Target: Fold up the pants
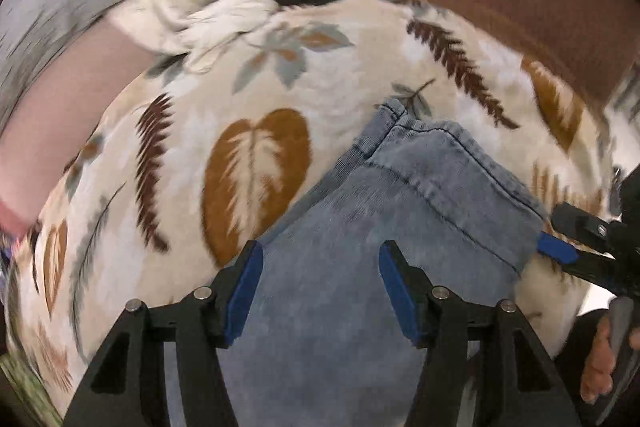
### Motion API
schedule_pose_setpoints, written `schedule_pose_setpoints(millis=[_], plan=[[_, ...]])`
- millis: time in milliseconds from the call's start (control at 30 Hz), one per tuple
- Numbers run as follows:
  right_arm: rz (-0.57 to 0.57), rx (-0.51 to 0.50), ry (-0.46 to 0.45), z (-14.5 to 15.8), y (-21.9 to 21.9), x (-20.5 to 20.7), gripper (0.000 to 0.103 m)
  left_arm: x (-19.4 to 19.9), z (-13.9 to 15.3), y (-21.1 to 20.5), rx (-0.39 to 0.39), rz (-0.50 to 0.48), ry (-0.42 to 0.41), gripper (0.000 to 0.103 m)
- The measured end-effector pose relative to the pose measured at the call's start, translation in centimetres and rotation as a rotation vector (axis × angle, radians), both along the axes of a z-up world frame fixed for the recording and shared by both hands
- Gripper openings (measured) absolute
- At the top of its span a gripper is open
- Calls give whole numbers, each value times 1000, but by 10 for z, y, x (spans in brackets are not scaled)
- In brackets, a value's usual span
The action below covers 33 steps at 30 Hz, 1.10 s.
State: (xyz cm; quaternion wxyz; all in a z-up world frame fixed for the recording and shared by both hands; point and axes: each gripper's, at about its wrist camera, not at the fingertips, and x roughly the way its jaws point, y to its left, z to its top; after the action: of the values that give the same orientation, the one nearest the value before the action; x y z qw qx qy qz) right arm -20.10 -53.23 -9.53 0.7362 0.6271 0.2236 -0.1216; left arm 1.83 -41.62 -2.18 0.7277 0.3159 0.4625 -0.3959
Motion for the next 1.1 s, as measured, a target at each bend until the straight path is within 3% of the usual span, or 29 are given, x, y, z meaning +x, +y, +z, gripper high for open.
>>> schedule_pose_setpoints(millis=[267, 467, 700, 833, 1100], plan=[[-21, 31, -38, -7, -8, 5, 76, 18, -23, -60, 29, -54, 8, 61], [8, -26, 13, -4, -5, 15, 73, 22, -31, -89, 18, -127, 20, 62], [54, -104, 30, -2, -4, 24, 67, 22, -43, -94, -5, -250, 71, 62], [73, -118, 28, -3, -5, 29, 57, 32, -36, -88, -73, -295, 182, 62], [69, -100, 27, -7, -8, 31, 55, 33, -59, -100, -28, -334, 222, 62]])
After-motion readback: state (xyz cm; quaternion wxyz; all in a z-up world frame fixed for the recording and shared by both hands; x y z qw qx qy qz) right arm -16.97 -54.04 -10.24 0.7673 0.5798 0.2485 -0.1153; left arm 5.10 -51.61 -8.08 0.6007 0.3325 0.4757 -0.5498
